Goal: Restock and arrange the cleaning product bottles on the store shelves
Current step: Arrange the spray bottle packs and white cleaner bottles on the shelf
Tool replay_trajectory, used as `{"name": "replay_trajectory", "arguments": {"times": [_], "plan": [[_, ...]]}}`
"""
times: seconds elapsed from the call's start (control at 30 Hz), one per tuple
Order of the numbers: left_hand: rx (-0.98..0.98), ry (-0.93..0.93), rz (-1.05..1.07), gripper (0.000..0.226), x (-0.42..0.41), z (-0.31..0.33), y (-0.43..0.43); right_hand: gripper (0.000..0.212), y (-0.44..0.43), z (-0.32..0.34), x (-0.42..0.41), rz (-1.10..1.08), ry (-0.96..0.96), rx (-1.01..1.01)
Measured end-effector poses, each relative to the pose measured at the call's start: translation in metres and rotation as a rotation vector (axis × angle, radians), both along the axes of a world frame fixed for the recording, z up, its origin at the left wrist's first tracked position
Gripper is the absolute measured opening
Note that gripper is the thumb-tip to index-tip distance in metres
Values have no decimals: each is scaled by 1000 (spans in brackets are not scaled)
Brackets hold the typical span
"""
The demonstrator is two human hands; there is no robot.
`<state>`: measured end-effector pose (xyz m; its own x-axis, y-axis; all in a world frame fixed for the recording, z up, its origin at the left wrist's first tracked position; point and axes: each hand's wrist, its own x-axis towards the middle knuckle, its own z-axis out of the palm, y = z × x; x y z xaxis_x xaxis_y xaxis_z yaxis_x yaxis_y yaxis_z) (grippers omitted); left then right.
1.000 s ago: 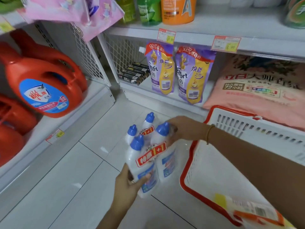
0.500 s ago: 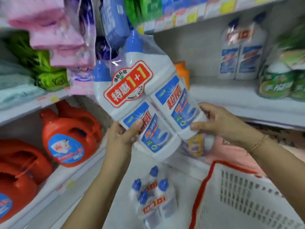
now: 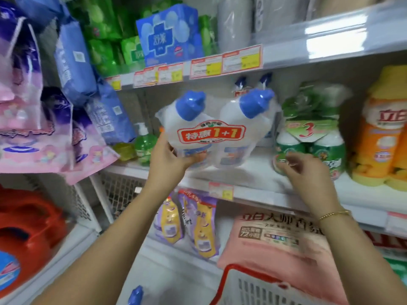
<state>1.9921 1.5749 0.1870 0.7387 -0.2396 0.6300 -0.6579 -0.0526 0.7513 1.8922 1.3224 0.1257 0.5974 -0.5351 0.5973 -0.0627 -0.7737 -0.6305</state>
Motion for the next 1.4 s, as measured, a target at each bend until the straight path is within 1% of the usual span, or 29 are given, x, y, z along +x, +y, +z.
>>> {"name": "replay_trajectory", "arguments": {"times": [0.07, 0.13, 0.2, 0.27, 0.37, 0.43, 0.5, 0.57, 0.6, 0.67, 0.77, 0.87, 1.03, 1.17, 1.23, 1.33, 1.4], "plan": [[70, -25, -13, 52, 18, 4, -22, 19, -29, -4, -11, -187, 160, -108], [116, -21, -38, 52, 35, 8, -44, 30, -41, -13, -13, -282, 276, -189], [124, 1, -63, 52, 51, 10, -63, 41, -41, -22, -9, -356, 318, -283], [120, 52, -87, 54, 69, 11, -79, 46, -38, -29, -4, -409, 314, -369], [138, 174, -146, 56, 96, 10, -96, 52, -32, -38, 0, -425, 261, -465], [160, 228, -161, 56, 115, 10, -104, 48, -32, -41, 0, -422, 223, -491], [177, 256, -167, 57, 137, 9, -113, 46, -32, -43, 2, -425, 234, -510], [174, 281, -195, 60, 157, 5, -124, 53, -31, -46, 4, -438, 244, -526], [171, 290, -204, 58, 167, 3, -130, 56, -30, -47, 4, -449, 239, -539], [177, 305, -224, 50, 183, -3, -144, 59, -30, -49, 5, -475, 199, -574], [197, 321, -246, 54, 201, -9, -164, 58, -31, -50, 7, -509, 158, -625], [242, 280, -221, 50, 210, -11, -181, 56, -31, -53, 8, -541, 129, -664], [180, 200, -206, 48, 217, -20, -198, 55, -32, -53, 8, -566, 128, -702], [264, 187, -198, 37, 217, -38, -209, 53, -32, -54, 7, -570, 138, -703], [321, 188, -161, 29, 212, -41, -211, 52, -33, -54, 7, -564, 119, -719], [401, 240, -64, 37, 200, -35, -209, 52, -33, -54, 6, -534, 84, -730], [497, 285, 57, 50, 184, -28, -199, 52, -32, -53, 5, -504, 72, -710]]}}
